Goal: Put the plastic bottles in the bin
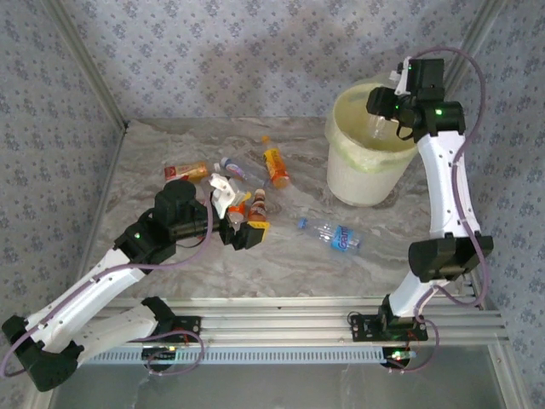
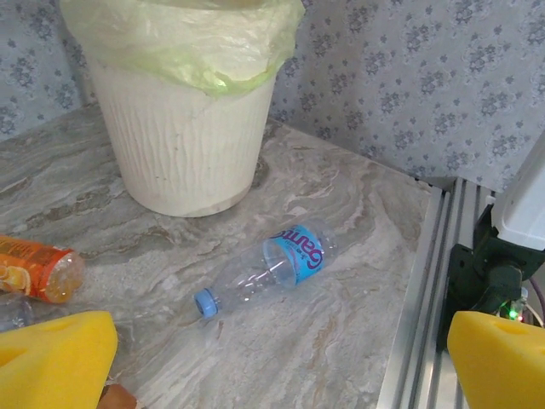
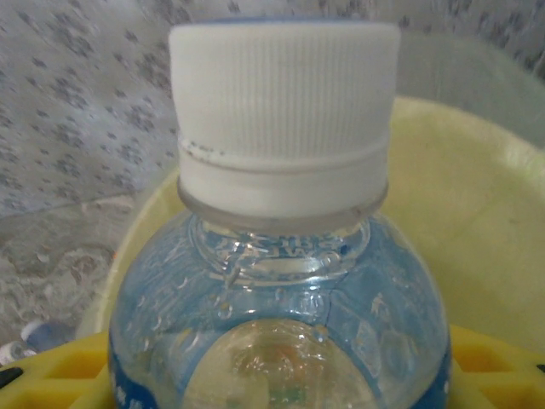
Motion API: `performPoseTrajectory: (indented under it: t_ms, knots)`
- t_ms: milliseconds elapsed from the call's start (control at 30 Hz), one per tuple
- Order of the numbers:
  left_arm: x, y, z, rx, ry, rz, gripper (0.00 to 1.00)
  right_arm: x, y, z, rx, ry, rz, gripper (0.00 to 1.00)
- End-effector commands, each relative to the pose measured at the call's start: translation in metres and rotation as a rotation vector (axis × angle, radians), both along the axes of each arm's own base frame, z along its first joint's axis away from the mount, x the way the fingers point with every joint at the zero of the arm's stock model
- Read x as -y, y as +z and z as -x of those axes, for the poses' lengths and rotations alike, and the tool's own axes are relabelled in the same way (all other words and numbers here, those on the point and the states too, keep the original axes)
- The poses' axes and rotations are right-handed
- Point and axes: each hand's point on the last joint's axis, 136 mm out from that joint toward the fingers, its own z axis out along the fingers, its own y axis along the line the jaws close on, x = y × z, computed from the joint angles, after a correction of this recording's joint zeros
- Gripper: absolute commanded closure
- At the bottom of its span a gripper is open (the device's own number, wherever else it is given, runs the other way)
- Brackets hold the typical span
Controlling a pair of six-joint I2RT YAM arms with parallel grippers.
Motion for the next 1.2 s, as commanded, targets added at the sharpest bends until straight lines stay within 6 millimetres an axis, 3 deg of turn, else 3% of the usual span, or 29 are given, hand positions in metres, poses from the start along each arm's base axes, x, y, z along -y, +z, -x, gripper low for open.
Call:
performPoseTrajectory:
  t_ms: [0,433,667,867,1167]
  knots:
    - [-0.004,0.006,-0.004,0.023,0.028,-0.005,0.00,-0.002,-0.025,0.000,-0.102,0.009,-0.032,0.38]
    - [-0.002,-0.005,-0.011,-0.007,0.047,-0.053,0.00,-0.005,-0.119,-0.008,-0.396,0.012,-0.055,0.36]
    - [-0.003,-0.009,-0.017,-0.022,0.064,-0.073,0.01,-0.004,-0.148,-0.008,-0.472,0.001,-0.048,0.35]
    - [-0.003,-0.014,-0.020,-0.030,0.069,-0.090,0.00,-0.007,-0.144,-0.009,-0.457,0.004,-0.048,0.28]
    - [-0.004,-0.025,-0.027,-0.051,0.102,-0.127,0.00,-0.008,-0.097,0.003,-0.340,0.006,-0.061,0.15]
